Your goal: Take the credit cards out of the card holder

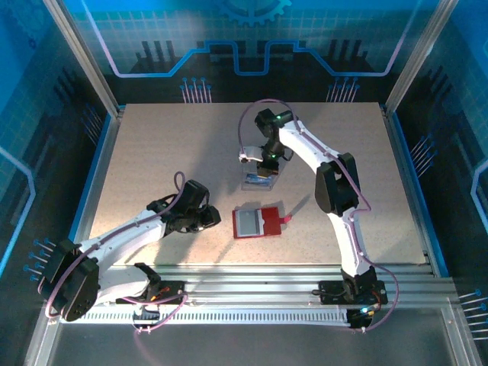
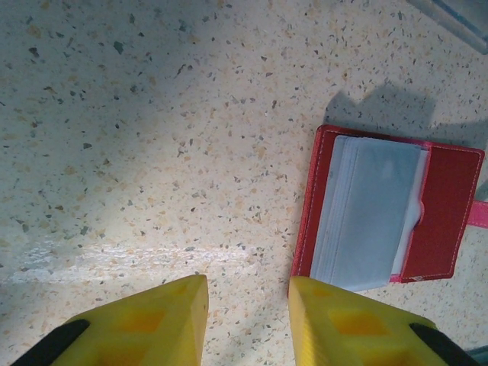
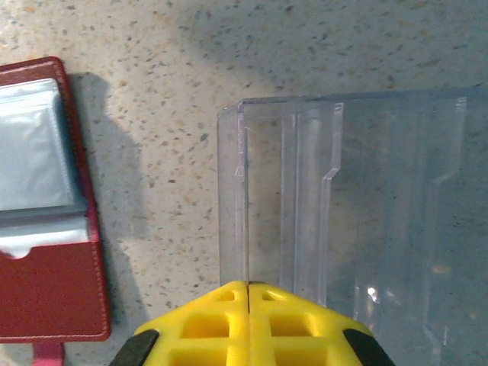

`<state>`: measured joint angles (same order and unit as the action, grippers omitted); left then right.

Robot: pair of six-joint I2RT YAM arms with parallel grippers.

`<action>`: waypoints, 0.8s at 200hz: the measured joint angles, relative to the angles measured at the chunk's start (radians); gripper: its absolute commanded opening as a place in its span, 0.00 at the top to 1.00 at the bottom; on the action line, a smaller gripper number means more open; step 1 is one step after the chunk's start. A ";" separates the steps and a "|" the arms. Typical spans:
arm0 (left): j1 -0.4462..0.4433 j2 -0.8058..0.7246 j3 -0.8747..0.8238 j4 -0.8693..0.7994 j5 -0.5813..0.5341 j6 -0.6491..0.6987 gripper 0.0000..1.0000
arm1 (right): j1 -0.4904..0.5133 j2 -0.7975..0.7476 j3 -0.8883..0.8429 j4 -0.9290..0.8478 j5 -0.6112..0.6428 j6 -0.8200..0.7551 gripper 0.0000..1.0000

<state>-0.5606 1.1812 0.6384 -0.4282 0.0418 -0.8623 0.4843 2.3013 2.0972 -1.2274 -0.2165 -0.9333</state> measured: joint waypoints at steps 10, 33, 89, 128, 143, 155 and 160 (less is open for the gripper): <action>0.002 0.000 0.000 0.000 0.000 0.000 0.66 | 0.000 0.005 0.005 -0.013 -0.005 -0.004 1.00; 0.003 0.000 0.000 0.000 0.000 0.000 0.67 | 0.000 0.027 0.025 -0.036 -0.013 -0.007 1.00; 0.007 0.000 0.000 0.000 0.000 0.000 0.68 | 0.005 0.049 0.035 -0.049 -0.027 0.005 0.74; 0.008 0.000 0.000 0.000 0.000 0.000 0.68 | 0.013 0.048 0.038 -0.013 -0.010 0.038 0.66; 0.008 0.000 0.000 0.000 0.000 0.000 0.68 | 0.013 0.030 0.018 0.022 0.006 0.053 0.64; 0.008 0.000 0.000 0.000 0.000 0.000 0.68 | 0.013 -0.002 -0.012 0.051 0.019 0.069 0.63; 0.008 0.000 0.000 0.000 0.000 0.000 0.68 | 0.013 -0.018 -0.027 0.065 0.023 0.073 0.63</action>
<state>-0.5526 1.1809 0.6384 -0.4286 0.0422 -0.8623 0.4973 2.2833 2.0705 -1.1625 -0.1932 -0.8600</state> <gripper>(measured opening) 0.319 0.368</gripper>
